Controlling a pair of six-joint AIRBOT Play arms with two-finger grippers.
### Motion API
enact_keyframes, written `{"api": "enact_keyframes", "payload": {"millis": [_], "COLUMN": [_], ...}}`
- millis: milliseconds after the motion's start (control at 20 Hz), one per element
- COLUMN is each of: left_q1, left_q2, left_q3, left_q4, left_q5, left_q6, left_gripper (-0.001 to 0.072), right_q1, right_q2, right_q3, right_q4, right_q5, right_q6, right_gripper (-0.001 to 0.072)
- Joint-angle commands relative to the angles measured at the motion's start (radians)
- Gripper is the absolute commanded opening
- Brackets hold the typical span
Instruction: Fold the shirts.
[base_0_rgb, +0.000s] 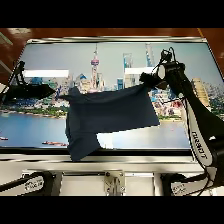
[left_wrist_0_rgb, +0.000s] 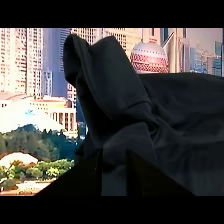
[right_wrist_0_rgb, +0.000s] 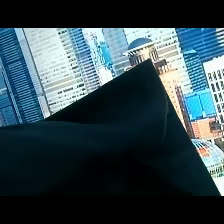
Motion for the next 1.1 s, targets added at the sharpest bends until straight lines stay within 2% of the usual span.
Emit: {"api": "enact_keyframes", "payload": {"millis": [0, 50, 100, 150, 200, 300, 400, 550, 600, 650, 1050], "left_q1": [0.071, 0.128, 0.185, 0.24, 0.294, 0.375, 0.405, 0.392, 0.383, 0.371, 0.211], "left_q2": [-0.03, -0.03, -0.03, -0.031, -0.031, -0.029, -0.021, -0.019, -0.019, -0.02, -0.07], "left_q3": [0.07, 0.104, 0.12, 0.116, 0.092, -0.018, -0.199, -0.462, -0.519, -0.562, -0.595], "left_q4": [0.033, 0.076, 0.12, 0.161, 0.196, 0.211, 0.2, 0.084, 0.036, -0.011, -0.218], "left_q5": [-0.2, -0.291, -0.374, -0.447, -0.517, -0.612, -0.612, -0.471, -0.408, -0.347, -0.144], "left_q6": [-0.072, -0.097, -0.125, -0.169, -0.198, -0.167, -0.117, -0.014, 0.007, 0.025, 0.095], "left_gripper": [0.0221, 0.0223, 0.0366, 0.0676, 0.0713, 0.0709, 0.0694, 0.0693, 0.0669, 0.0576, 0.0569], "right_q1": [-0.039, -0.066, -0.097, -0.134, -0.175, -0.269, -0.356, -0.428, -0.428, -0.426, -0.415], "right_q2": [0.075, 0.12, 0.159, 0.192, 0.212, 0.237, 0.238, 0.238, 0.238, 0.238, 0.238], "right_q3": [0.002, 0.002, 0.002, 0.0, -0.008, -0.047, -0.11, -0.235, -0.262, -0.286, -0.317], "right_q4": [0.021, -0.028, -0.087, -0.149, -0.179, -0.13, 0.029, 0.294, 0.33, 0.343, 0.338], "right_q5": [0.042, 0.105, 0.194, 0.29, 0.36, 0.459, 0.504, 0.468, 0.451, 0.431, 0.374], "right_q6": [-0.175, -0.22, -0.246, -0.281, -0.326, -0.41, -0.456, -0.495, -0.502, -0.503, -0.502], "right_gripper": [0.0629, 0.0629, 0.0629, 0.0629, 0.0628, 0.0628, 0.0628, 0.0628, 0.0628, 0.0628, 0.0628]}}
